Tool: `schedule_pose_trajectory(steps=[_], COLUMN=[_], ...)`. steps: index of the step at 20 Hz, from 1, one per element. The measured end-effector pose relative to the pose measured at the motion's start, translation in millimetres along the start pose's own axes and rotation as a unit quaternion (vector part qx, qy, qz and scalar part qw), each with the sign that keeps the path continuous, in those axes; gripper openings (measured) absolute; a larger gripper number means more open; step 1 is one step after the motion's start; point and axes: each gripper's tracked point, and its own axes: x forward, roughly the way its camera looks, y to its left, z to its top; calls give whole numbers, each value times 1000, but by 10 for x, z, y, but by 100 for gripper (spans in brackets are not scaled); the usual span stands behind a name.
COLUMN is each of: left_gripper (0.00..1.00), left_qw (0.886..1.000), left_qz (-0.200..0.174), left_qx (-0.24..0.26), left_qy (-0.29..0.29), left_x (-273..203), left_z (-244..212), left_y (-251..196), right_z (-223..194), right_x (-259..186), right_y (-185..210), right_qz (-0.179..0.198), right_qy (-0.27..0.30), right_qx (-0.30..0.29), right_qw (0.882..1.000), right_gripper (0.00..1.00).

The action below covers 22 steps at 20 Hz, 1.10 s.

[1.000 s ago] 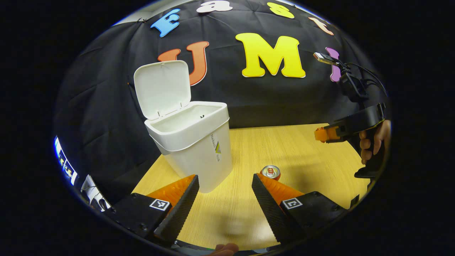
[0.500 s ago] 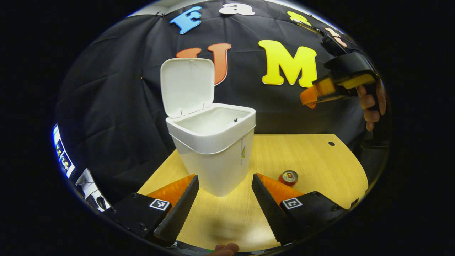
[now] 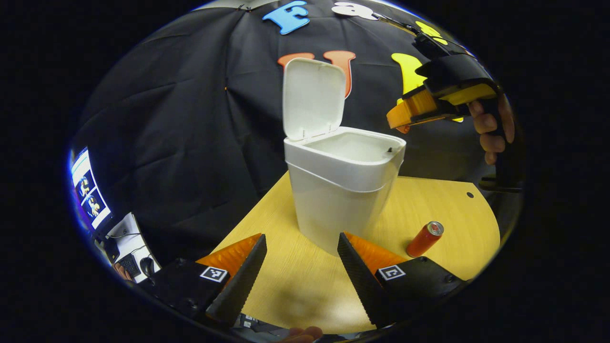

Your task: Press the lid of the desktop garbage bin to open it, pick up the crumpled paper on the desktop and throw it into the bin, then pick up the pop can on the desktop and drop it into the bin, and finally close the garbage bin lid.

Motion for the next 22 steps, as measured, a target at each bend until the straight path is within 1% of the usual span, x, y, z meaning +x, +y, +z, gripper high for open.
schedule_pose_trajectory(steps=[1,4,5,6,9,10,12,13,14,15,16,17,20,22], left_gripper=[99,98,99,99,99,99,99,99,99,99,99,99,99,99], left_qw=[1000,1000,1000,1000,1000,1000,1000,1000,1000,1000,1000,1000,999,999], left_qz=[5,13,15,17,14,13,7,2,-4,-10,-15,-18,-35,-50], left_qx=[-5,-9,-12,-15,-19,-18,-13,-12,-12,-11,-8,-5,16,21], left_qy=[4,7,9,11,15,14,11,12,11,12,13,12,4,-2], left_x=[19,24,33,41,56,62,65,61,53,50,55,47,34,23], left_z=[-27,-76,-87,-115,-137,-128,-98,-93,-88,-84,-84,-76,-13,-1], left_y=[70,163,187,247,232,214,149,98,47,-22,-82,-150,-316,-438], right_z=[3,-50,-70,-85,-118,-121,-97,-83,-70,-56,-34,-15,16,27], right_x=[53,179,206,231,254,244,208,177,155,137,79,42,-114,-241], right_y=[81,228,246,247,246,259,222,194,203,185,126,94,-55,-259], right_qz=[2,7,7,4,4,8,9,9,18,21,19,20,17,0], right_qy=[1,9,13,15,21,22,15,13,9,4,-1,-5,-17,-25], right_qx=[-4,-5,-4,-2,1,3,7,8,11,10,6,7,15,22], right_qw=[1000,1000,1000,1000,1000,1000,1000,1000,1000,1000,1000,1000,1000,999], right_gripper=[30,33,31,33,41,39,43,46,50,63,65,75,75,77])
